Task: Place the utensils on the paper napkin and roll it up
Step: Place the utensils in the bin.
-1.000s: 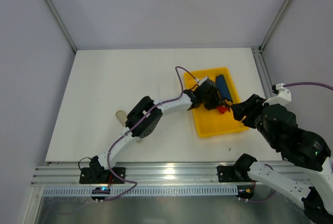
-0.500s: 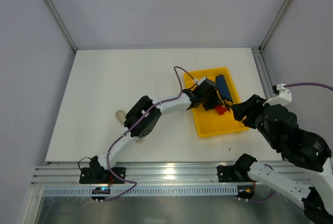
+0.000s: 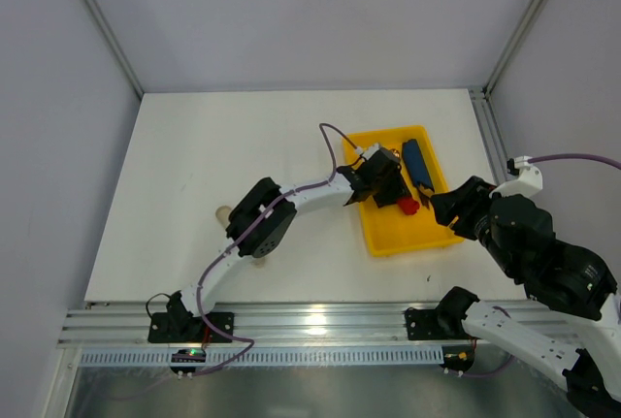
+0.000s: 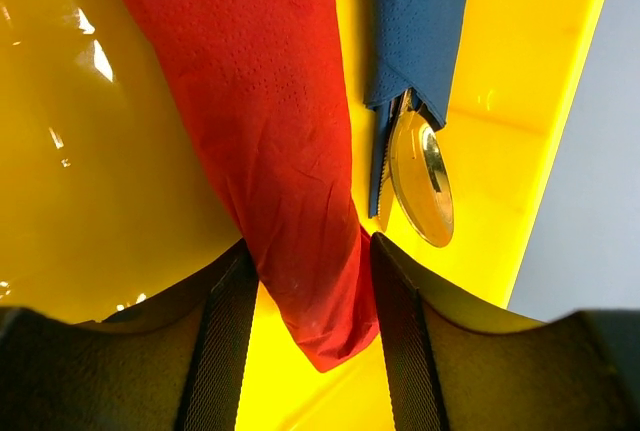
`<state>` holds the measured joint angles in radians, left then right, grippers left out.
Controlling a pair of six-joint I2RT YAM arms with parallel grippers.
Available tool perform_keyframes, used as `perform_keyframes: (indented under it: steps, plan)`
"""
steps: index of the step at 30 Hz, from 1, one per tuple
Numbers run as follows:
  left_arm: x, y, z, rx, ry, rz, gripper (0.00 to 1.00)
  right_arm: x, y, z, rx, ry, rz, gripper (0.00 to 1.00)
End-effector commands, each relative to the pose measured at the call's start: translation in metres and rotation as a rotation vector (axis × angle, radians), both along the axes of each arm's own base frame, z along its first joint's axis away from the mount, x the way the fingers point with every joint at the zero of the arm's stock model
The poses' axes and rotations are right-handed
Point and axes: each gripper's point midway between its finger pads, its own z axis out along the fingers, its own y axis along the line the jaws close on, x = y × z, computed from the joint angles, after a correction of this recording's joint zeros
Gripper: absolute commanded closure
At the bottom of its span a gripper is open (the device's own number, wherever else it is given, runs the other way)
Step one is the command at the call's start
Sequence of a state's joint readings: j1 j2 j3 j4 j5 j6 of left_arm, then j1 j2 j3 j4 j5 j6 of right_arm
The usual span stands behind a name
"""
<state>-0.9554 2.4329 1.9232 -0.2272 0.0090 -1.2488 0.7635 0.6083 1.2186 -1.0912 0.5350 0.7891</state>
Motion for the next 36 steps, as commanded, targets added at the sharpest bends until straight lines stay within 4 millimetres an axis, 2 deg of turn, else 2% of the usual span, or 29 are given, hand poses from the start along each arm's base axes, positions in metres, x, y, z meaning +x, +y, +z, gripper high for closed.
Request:
perform_keyframes:
  steps: [1, 10, 16, 18, 21, 22, 24, 25, 27, 28, 34, 35, 36]
  plan:
    - [-0.023, 0.044, -0.047, 0.213, 0.089, -0.004, 0.48, 0.003, 0.003, 0.009, 0.039, -0.030, -0.005, 0.41]
    - [-0.030, 0.054, -0.041, 0.235, 0.092, 0.002, 0.44, 0.003, 0.004, 0.010, 0.047, -0.031, -0.001, 0.41]
    - [-0.032, 0.061, -0.025, 0.252, 0.041, -0.001, 0.43, 0.005, 0.008, 0.007, 0.042, -0.022, 0.006, 0.41]
    - [-0.030, 0.062, -0.007, 0.243, 0.003, -0.004, 0.43, 0.005, 0.008, 0.005, 0.041, -0.020, 0.006, 0.41]
    - [-0.027, 0.067, 0.010, 0.267, -0.060, -0.018, 0.42, 0.006, 0.009, 0.004, 0.041, -0.020, 0.006, 0.41]
    - [-0.025, 0.070, 0.026, 0.270, -0.106, -0.023, 0.42, 0.006, 0.009, 0.004, 0.042, -0.021, 0.004, 0.41]
    - [-0.024, 0.072, 0.044, 0.266, -0.146, -0.032, 0.42, 0.007, 0.010, 0.002, 0.035, -0.018, 0.008, 0.41]
    - [-0.025, 0.073, 0.063, 0.249, -0.172, -0.034, 0.42, 0.008, 0.010, 0.002, 0.036, -0.019, 0.006, 0.41]
    - [-0.026, 0.077, 0.077, 0.238, -0.212, -0.048, 0.42, 0.009, 0.011, 0.000, 0.027, -0.016, 0.008, 0.41]
    - [-0.025, 0.076, 0.097, 0.202, -0.243, -0.047, 0.41, 0.010, 0.011, -0.002, 0.023, -0.014, 0.004, 0.41]
    - [-0.041, 0.062, 0.141, 0.088, -0.303, -0.189, 0.41, 0.012, 0.012, -0.005, -0.001, -0.009, 0.006, 0.41]
    - [-0.043, 0.061, 0.154, 0.059, -0.320, -0.189, 0.41, 0.013, 0.013, -0.007, -0.007, -0.005, 0.008, 0.41]
    - [-0.045, 0.066, 0.152, 0.068, -0.325, -0.186, 0.41, 0.014, 0.014, -0.008, -0.015, -0.004, 0.014, 0.41]
